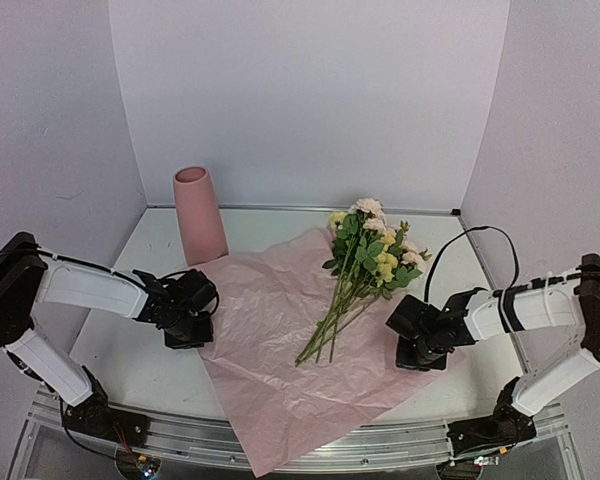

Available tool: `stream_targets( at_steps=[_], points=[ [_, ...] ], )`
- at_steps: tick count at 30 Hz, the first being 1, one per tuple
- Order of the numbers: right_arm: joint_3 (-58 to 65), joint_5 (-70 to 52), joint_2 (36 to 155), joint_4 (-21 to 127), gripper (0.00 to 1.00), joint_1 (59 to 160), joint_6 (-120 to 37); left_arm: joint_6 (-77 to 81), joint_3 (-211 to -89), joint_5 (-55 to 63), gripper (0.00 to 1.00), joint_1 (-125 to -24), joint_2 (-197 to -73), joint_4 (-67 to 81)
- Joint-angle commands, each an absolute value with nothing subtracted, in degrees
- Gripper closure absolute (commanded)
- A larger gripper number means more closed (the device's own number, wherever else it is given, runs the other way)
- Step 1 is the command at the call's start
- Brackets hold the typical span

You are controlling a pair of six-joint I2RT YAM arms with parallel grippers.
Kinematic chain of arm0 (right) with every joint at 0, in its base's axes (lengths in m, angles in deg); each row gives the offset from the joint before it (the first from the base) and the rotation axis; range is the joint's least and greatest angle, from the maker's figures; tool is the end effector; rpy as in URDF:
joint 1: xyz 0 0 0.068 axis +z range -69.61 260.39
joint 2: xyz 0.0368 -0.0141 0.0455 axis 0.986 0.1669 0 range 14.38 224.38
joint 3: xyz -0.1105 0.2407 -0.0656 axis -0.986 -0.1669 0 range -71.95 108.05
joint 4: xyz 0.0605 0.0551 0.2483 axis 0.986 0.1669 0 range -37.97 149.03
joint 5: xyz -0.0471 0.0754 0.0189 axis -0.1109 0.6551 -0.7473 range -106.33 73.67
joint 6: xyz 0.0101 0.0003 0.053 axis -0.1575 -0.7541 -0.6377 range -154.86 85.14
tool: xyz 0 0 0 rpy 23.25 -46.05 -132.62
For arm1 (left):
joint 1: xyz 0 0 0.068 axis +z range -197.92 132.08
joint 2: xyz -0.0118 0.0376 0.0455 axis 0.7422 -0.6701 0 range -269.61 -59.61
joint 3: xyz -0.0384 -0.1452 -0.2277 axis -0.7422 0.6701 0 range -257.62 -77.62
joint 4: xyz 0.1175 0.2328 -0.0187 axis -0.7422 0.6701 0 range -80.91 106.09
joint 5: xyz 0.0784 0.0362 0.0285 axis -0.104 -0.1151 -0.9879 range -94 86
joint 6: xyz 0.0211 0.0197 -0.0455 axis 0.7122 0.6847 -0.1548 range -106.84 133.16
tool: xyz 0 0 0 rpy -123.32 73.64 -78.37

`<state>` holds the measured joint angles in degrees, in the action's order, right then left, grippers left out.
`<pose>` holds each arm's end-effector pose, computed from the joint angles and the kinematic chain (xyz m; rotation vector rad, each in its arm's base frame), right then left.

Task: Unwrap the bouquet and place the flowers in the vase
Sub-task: Unfold the wrapping paper at the center of the board.

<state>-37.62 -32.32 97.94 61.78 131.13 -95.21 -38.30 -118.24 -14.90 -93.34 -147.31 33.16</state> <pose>0.1667 0.1887 0.1368 0.3168 2.5668 0.3859 0.1840 -0.1771 0.1356 -0.1902 2.7715 -0.1691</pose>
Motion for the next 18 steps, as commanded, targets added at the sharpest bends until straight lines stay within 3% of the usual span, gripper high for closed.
stream_targets(
  at_steps=[1, 9, 18],
  points=[
    [-38.9, -35.9, 90.4, 66.4, 1.0, 130.6, -95.0, -37.0, -119.5, -13.2, 0.96, -93.5, -141.5, 34.2],
    [-34.7, -38.9, 81.8, 65.4, 0.92, 130.6, -84.5, -29.8, -131.3, -11.7, 0.75, -95.4, -136.1, 33.8],
    [-33.0, -37.8, 76.5, 61.5, 0.89, 130.6, -79.5, -26.0, -142.1, -13.5, 0.71, -102.5, -145.5, 32.6]
  ],
)
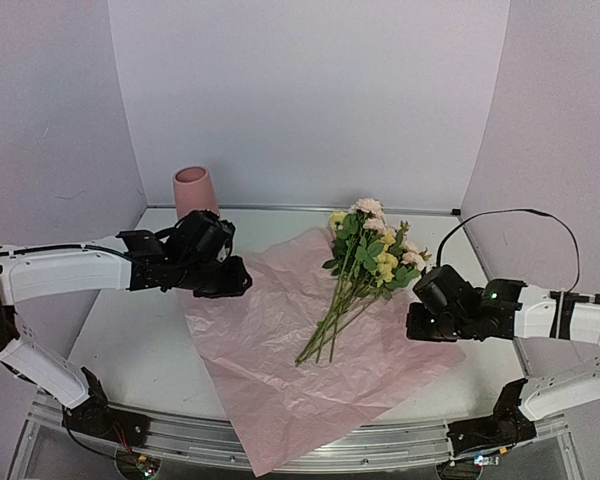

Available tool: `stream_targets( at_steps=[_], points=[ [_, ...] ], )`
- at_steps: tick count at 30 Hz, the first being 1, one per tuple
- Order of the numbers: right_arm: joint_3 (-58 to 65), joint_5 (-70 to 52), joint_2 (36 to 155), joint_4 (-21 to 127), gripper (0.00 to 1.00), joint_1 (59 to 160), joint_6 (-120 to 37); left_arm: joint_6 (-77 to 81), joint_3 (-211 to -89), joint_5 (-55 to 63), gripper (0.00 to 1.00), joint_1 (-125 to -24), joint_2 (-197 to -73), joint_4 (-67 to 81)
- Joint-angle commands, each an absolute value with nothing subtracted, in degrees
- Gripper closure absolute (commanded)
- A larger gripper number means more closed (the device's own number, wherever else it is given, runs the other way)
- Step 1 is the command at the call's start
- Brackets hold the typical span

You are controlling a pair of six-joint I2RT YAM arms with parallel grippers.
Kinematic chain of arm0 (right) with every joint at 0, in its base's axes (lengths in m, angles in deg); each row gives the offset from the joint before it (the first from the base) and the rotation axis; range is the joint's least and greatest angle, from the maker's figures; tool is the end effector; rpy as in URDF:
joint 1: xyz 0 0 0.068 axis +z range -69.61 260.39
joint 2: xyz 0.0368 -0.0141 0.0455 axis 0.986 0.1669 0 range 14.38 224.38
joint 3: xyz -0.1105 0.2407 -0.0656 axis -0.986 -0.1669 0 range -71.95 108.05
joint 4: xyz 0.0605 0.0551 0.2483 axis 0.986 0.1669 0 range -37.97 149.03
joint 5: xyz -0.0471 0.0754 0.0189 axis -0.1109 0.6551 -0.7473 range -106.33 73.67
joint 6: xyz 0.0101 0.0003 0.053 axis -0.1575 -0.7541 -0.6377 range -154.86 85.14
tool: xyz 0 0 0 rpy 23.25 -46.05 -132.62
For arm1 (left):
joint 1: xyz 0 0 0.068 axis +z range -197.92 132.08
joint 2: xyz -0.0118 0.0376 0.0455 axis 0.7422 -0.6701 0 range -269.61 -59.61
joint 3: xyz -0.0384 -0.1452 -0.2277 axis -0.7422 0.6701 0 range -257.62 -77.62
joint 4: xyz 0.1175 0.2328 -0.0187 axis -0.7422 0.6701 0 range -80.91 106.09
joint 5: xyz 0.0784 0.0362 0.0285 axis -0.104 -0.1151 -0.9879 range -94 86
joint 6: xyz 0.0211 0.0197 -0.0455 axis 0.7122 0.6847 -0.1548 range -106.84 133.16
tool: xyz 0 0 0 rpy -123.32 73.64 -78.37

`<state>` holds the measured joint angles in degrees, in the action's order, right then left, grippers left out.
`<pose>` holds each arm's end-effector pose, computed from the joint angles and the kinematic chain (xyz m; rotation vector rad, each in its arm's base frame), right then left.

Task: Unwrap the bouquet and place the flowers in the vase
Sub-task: Unfold the wrapping paper at the center of the board, then pick up the fake flower from the wrapping paper.

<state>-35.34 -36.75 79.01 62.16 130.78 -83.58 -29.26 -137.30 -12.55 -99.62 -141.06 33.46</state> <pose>0.1598 0.1738 0.2236 0.1634 2.2413 0.5665 0.1939 -0.2369 0.2606 0.1248 2.4482 -0.5973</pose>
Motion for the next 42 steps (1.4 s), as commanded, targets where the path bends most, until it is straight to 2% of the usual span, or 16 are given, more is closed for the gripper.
stream_targets(
  at_steps=[1, 5, 9, 16, 29, 42],
  points=[
    [-33.0, -37.1, 75.9, 60.3, 0.89, 130.6, -78.4, -25.6, -143.2, -13.5, 0.7, -103.2, -146.6, 32.3],
    [-33.5, -35.7, 73.4, 57.5, 0.88, 130.7, -76.2, -24.6, -146.6, -12.6, 0.62, -105.0, -151.0, 30.4],
    [-35.2, -32.2, 71.6, 53.1, 0.85, 130.6, -74.4, -24.0, -149.2, -11.5, 0.61, -106.6, -155.3, 28.9],
    [-35.8, -27.7, 75.6, 44.8, 0.72, 130.6, -75.0, -23.1, -153.3, -10.8, 0.61, -108.3, -159.7, 28.7],
    [-20.8, -29.1, 96.6, 44.7, 0.79, 130.6, -81.9, -24.9, -149.2, -12.0, 0.6, -108.9, -156.3, 28.5],
    [-12.9, -33.9, 107.3, 45.1, 0.74, 130.5, -85.3, -24.5, -147.4, -12.2, 0.6, -108.9, -154.7, 28.5]
  ],
)
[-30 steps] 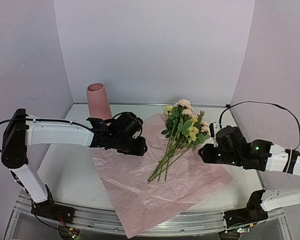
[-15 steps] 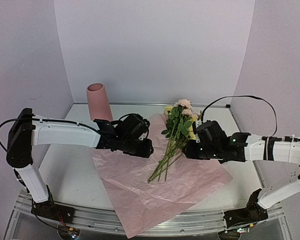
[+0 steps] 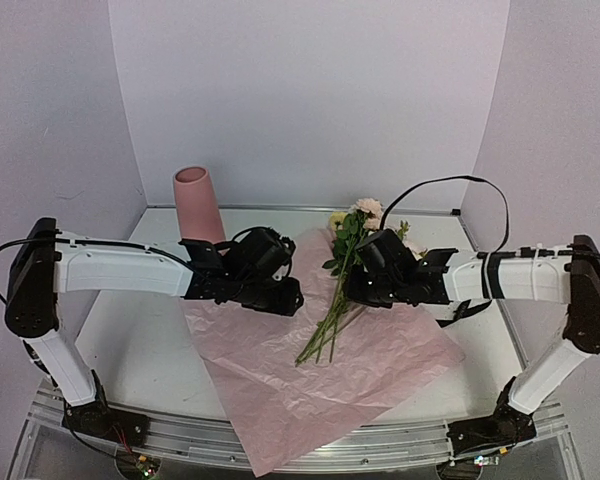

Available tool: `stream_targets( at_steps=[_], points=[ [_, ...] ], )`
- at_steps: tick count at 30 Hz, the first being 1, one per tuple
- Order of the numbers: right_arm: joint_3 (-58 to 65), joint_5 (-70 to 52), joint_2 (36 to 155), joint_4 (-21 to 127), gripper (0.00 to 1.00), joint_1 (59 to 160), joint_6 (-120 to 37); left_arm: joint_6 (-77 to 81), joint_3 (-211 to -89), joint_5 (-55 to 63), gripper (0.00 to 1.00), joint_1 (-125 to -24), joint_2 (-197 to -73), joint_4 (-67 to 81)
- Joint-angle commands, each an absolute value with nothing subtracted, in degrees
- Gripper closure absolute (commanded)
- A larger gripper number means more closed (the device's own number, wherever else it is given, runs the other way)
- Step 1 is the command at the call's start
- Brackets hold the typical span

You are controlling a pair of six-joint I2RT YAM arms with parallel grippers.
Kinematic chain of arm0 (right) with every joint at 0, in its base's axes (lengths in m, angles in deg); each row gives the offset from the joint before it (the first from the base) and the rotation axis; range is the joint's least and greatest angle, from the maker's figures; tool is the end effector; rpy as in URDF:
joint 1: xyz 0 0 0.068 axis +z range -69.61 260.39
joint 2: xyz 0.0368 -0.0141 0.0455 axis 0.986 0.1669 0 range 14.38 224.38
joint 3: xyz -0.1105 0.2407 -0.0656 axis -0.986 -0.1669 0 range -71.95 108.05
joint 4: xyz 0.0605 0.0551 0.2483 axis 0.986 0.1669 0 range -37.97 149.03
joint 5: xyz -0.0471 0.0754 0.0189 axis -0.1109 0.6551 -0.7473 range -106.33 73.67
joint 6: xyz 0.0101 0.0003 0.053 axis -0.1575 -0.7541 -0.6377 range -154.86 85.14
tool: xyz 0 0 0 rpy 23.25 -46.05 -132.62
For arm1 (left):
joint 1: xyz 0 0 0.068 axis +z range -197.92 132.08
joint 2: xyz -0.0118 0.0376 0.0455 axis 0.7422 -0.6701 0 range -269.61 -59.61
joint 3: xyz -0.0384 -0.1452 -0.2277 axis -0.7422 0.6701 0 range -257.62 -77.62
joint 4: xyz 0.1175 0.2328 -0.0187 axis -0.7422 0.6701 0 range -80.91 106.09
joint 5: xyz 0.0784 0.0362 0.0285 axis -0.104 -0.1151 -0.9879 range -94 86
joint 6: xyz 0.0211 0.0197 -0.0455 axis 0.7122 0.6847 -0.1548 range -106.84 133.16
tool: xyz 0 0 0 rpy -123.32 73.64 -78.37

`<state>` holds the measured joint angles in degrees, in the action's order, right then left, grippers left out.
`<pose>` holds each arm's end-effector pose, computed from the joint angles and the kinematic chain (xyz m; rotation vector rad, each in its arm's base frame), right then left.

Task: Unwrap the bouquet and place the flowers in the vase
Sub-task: Pick up the fake flower from the wrapping paper.

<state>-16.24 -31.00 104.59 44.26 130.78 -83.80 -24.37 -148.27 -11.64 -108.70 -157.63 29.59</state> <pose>0.2324 0.2668 0.2395 0.1411 2.1190 0.8176 0.1873 -0.3251 0.2345 0.4399 2.4563 -0.6178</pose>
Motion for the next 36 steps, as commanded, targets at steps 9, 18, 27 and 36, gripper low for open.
stream_targets(
  at_steps=[9, 18, 27, 36],
  points=[
    [-8.7, -33.0, 115.7, 45.3, 0.74, 129.8, -86.7, -25.3, -144.9, -13.0, 0.6, -108.9, -151.7, 28.5],
    [-6.1, -31.6, 120.6, 45.4, 0.75, 127.6, -86.7, -26.5, -143.0, -13.1, 0.6, -108.9, -149.9, 28.5],
    [-4.9, -30.4, 123.3, 45.4, 0.78, 126.9, -87.1, -27.0, -142.2, -13.1, 0.6, -108.9, -149.0, 28.5],
    [-3.5, -28.9, 125.3, 45.4, 0.84, 126.3, -87.4, -27.5, -141.1, -13.0, 0.6, -108.9, -147.9, 28.5]
  ],
)
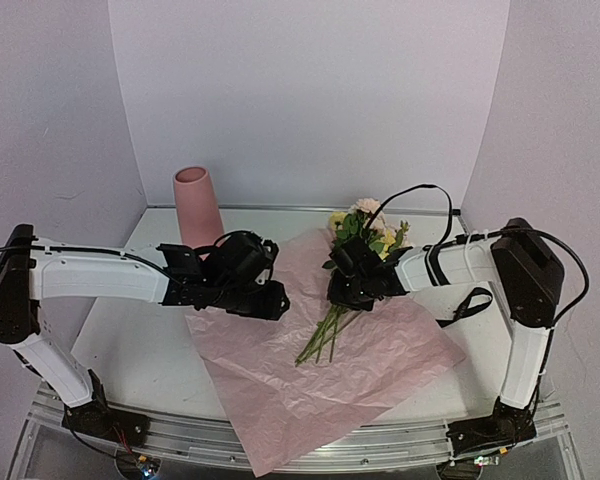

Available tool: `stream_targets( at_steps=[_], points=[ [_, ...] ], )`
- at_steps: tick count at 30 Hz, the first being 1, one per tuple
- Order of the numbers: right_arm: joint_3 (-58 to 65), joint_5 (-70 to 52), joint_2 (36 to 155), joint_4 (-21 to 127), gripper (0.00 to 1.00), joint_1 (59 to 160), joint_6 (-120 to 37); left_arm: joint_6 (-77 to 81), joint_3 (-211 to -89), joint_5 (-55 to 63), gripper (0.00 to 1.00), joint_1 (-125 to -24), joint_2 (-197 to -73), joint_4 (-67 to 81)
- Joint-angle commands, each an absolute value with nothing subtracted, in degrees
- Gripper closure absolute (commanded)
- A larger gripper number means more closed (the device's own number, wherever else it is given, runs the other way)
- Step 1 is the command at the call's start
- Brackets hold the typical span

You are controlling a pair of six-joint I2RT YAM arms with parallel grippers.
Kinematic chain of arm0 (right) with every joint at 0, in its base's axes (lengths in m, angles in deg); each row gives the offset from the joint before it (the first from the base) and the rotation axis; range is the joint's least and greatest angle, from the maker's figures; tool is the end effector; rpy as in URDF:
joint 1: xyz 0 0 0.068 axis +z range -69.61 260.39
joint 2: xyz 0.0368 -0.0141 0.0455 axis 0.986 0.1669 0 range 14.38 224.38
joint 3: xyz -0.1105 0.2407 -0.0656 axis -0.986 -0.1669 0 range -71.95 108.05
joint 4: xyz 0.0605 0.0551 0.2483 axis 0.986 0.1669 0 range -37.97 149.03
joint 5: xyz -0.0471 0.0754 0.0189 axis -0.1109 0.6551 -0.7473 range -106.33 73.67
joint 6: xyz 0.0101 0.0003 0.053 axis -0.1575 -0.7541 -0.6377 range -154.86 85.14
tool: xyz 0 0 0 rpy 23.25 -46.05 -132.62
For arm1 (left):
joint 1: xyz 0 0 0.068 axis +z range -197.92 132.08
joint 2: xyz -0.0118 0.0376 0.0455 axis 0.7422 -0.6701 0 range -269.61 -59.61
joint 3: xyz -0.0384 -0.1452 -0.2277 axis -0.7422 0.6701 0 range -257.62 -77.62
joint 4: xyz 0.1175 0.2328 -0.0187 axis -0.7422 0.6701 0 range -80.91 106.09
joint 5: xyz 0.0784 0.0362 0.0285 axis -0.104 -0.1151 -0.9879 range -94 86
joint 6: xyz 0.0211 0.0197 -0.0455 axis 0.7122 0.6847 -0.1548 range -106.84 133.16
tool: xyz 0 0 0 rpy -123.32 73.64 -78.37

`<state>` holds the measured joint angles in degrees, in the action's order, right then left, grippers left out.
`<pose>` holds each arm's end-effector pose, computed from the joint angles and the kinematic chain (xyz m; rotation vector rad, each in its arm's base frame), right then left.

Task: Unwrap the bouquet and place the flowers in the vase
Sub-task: Pick up the fake flower from the wrapping paper.

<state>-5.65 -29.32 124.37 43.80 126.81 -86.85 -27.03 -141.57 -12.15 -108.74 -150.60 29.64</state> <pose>0.2934 0.2969 0.1728 0.2425 2.2530 0.7143 0.1720 -0.2976 0.2388 0.3786 2.4647 -0.6332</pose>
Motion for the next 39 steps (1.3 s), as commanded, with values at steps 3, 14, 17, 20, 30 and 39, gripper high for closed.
stream_targets(
  at_steps=[3, 14, 17, 20, 30, 39],
  points=[
    [-3.5, -28.5, 125.1, 45.4, 0.89, 126.1, -87.7, -27.7, -140.9, -13.2, 0.6, -108.9, -147.8, 28.5],
    [-6.1, -27.8, 119.9, 45.4, 1.0, 126.0, -89.5, -27.8, -141.2, -12.8, 0.6, -108.9, -148.3, 28.5],
    [-6.9, -27.5, 117.8, 45.4, 1.0, 126.0, -89.9, -27.8, -141.1, -12.8, 0.6, -108.9, -148.3, 28.5],
    [-7.6, -27.2, 115.7, 45.4, 1.0, 126.0, -90.3, -27.9, -141.1, -12.7, 0.6, -108.9, -148.4, 28.5],
    [-12.9, -28.2, 105.8, 44.4, 1.0, 126.0, -88.6, -27.9, -141.5, -12.3, 0.6, -108.9, -149.1, 28.4],
    [-25.5, -26.8, 92.1, 32.8, 1.0, 126.0, -78.1, -27.3, -143.1, -12.4, 0.6, -109.0, -150.1, 28.2]
  ],
)
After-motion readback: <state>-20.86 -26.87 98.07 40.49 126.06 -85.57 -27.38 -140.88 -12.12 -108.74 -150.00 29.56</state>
